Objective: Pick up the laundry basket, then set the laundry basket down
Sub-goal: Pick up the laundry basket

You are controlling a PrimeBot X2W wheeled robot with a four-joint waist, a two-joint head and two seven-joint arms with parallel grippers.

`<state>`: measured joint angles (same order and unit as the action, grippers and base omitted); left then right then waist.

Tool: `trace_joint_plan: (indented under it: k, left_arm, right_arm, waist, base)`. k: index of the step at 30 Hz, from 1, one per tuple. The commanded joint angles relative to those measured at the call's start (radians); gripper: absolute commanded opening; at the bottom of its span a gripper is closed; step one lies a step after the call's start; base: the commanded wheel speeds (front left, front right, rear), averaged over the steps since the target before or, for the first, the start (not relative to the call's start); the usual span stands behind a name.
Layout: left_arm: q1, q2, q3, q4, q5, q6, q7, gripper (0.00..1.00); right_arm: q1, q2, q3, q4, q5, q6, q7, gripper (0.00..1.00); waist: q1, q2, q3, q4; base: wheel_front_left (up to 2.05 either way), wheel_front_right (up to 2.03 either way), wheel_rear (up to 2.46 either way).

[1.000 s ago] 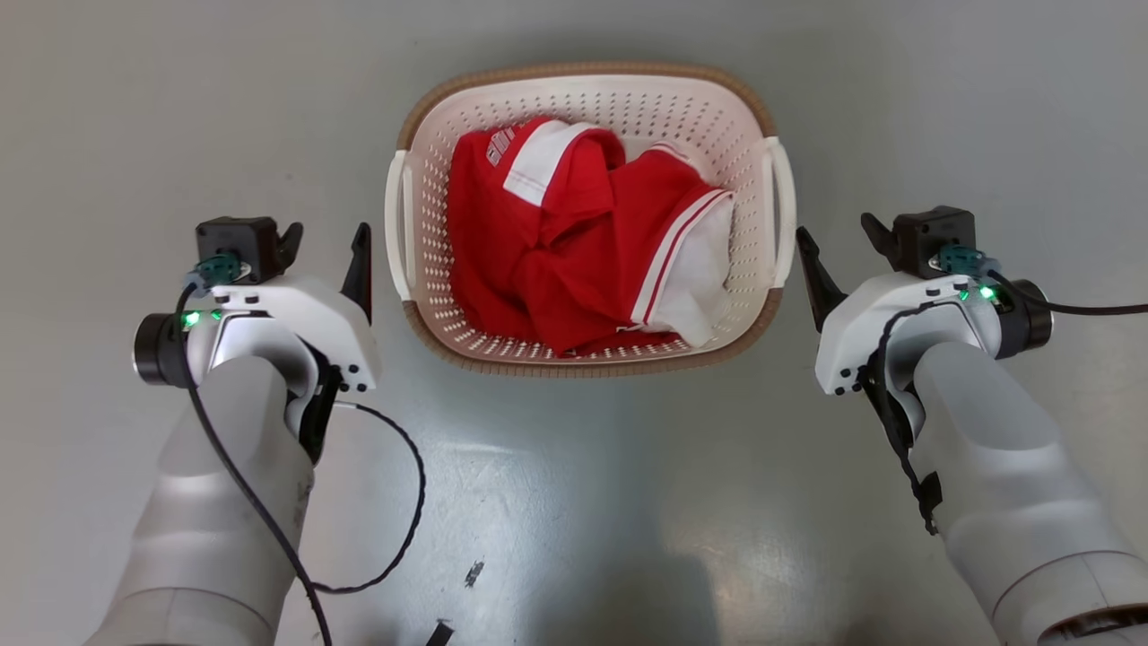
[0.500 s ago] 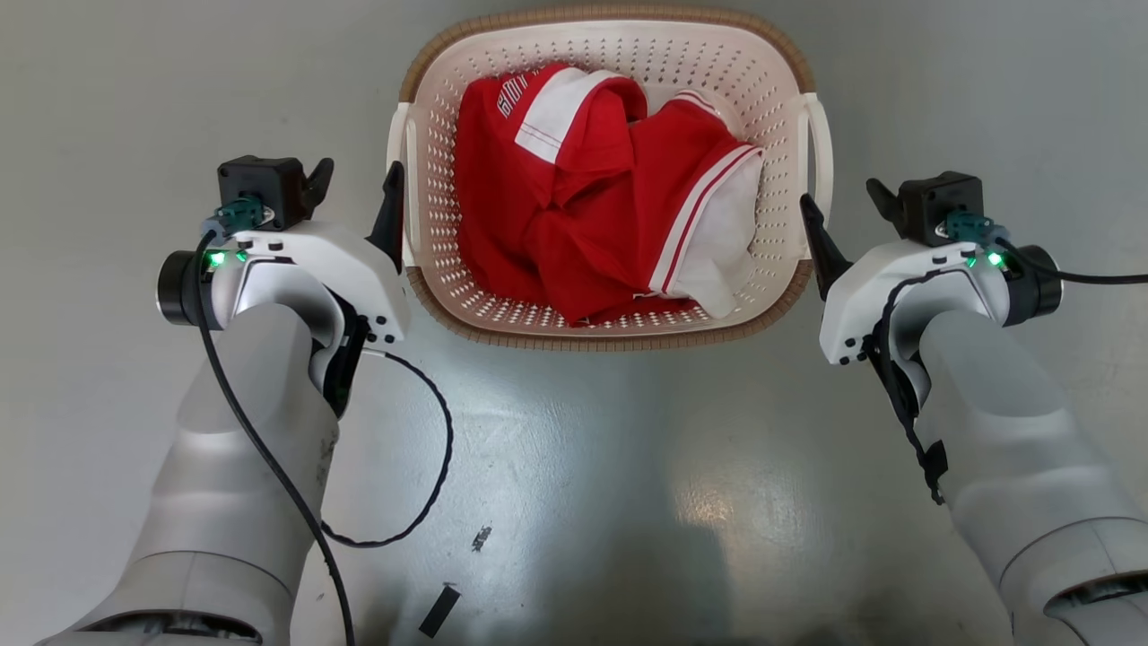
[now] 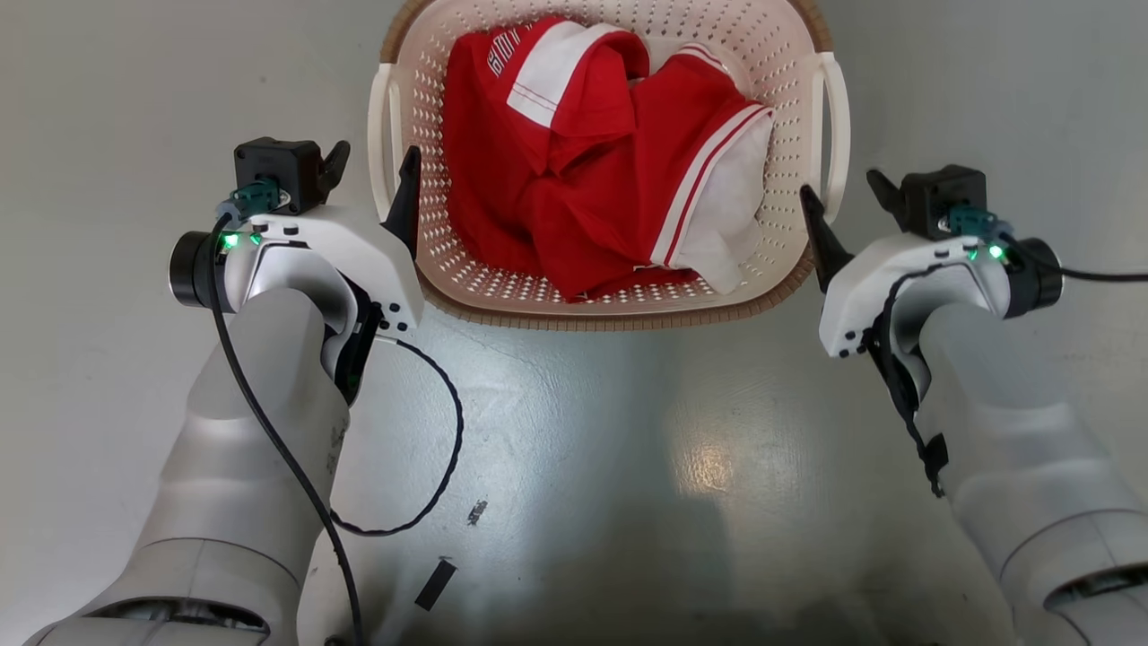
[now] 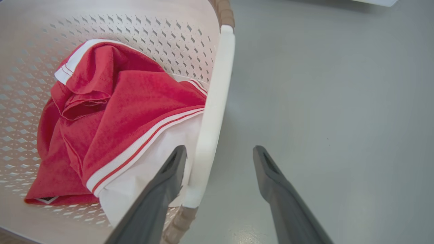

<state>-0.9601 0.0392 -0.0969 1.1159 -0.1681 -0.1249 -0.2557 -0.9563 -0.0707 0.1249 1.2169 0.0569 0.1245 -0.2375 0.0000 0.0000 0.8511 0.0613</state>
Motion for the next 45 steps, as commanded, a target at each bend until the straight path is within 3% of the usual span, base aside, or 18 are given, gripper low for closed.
trace_joint_plan:
  k: [1,38,39,40,41,42,43,44,45]
  left_arm:
    - [-0.003,0.039,0.016,-0.004,-0.006,-0.004,-0.006,1.0]
    - [-0.045,0.021,-0.042,0.066,-0.003,0.01,-0.006,1.0]
    - [-0.046,0.021,-0.043,0.064,-0.003,0.01,-0.006,1.0]
    - [-0.046,0.021,-0.045,0.062,-0.002,0.01,-0.006,1.0]
    - [-0.046,0.021,-0.047,0.061,-0.001,0.011,-0.006,1.0]
    - [-0.045,0.021,-0.05,0.06,0.0,0.01,-0.006,0.83]
    - [-0.045,0.021,-0.054,0.06,0.001,0.01,-0.006,0.38]
    - [-0.045,0.02,-0.056,0.058,0.001,0.009,-0.006,0.0]
    - [-0.044,0.02,-0.057,0.057,0.001,0.009,-0.006,0.0]
  right_arm:
    - [0.001,0.02,0.016,0.0,0.009,0.006,-0.013,1.0]
    - [-0.018,0.02,0.05,0.024,0.046,0.006,-0.019,1.0]
    - [-0.018,0.02,0.052,0.025,0.048,0.006,-0.018,0.96]
    - [-0.018,0.02,0.053,0.026,0.05,0.006,-0.018,0.76]
    - [-0.017,0.02,0.056,0.027,0.054,0.006,-0.015,0.47]
    - [-0.016,0.02,0.06,0.028,0.06,0.006,-0.013,0.28]
    - [-0.015,0.02,0.063,0.028,0.066,0.006,-0.011,0.0]
    - [-0.013,0.02,0.068,0.029,0.073,0.006,-0.007,0.0]
    - [-0.009,0.02,0.073,0.029,0.083,0.006,-0.004,0.0]
  waist:
    - [0.0,0.0,0.008,-0.001]
    - [0.0,0.0,0.106,0.012]
    - [0.0,0.0,0.108,0.012]
    - [0.0,0.0,0.109,0.012]
    - [0.0,0.0,0.11,0.013]
    - [0.0,0.0,0.111,0.013]
    - [0.0,0.0,0.111,0.013]
    - [0.0,0.0,0.111,0.014]
    - [0.0,0.0,0.111,0.014]
  base:
    - [0.0,0.0,0.0]
    - [0.0,0.0,0.0]
    - [0.0,0.0,0.0]
    - [0.0,0.0,0.0]
    - [0.0,0.0,0.0]
    - [0.0,0.0,0.0]
    - [0.0,0.0,0.0]
    - [0.0,0.0,0.0]
    - [0.0,0.0,0.0]
